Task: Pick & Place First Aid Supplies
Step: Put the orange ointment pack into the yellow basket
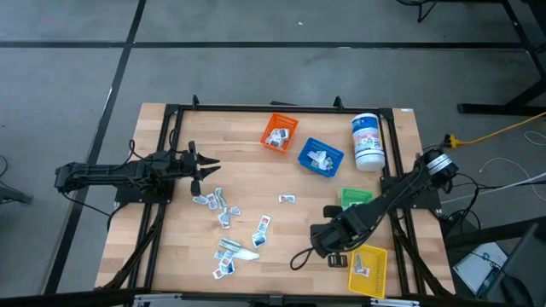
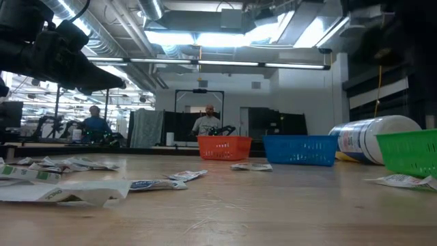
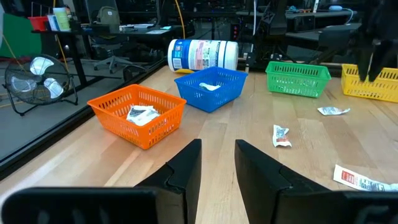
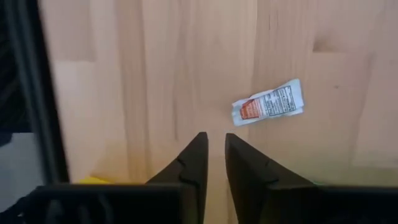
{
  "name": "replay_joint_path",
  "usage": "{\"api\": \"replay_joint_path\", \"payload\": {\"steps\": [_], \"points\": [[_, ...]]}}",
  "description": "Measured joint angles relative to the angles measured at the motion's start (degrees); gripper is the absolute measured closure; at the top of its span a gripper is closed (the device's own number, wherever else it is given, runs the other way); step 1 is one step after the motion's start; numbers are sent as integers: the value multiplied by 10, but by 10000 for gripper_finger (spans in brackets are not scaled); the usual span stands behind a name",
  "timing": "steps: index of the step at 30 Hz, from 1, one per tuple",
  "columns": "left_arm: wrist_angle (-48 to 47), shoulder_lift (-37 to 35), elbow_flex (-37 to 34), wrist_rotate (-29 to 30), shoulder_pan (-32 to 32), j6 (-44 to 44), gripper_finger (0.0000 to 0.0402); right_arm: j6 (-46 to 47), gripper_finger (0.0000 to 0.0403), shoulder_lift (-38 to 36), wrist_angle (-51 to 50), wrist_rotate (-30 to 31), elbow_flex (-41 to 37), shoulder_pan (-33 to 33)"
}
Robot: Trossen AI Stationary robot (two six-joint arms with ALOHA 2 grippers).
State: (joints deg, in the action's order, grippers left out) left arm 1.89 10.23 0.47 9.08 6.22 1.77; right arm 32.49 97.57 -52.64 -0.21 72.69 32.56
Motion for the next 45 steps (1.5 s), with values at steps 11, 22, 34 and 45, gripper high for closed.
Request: {"api": "replay_joint_path", "payload": {"steps": [11, 22, 34, 45], "points": [[0, 0, 0, 0, 0, 0, 309, -22, 235, 49, 18, 24, 0, 3], [0, 0, 0, 0, 0, 0, 309, -36, 242, 61, 111, 26, -71, 3], [0, 0, 0, 0, 0, 0, 309, -60, 298, 57, 155, 38, -113, -7], [0, 0, 0, 0, 0, 0, 309, -75, 396, 55, 151, 45, -109, -7]]}}
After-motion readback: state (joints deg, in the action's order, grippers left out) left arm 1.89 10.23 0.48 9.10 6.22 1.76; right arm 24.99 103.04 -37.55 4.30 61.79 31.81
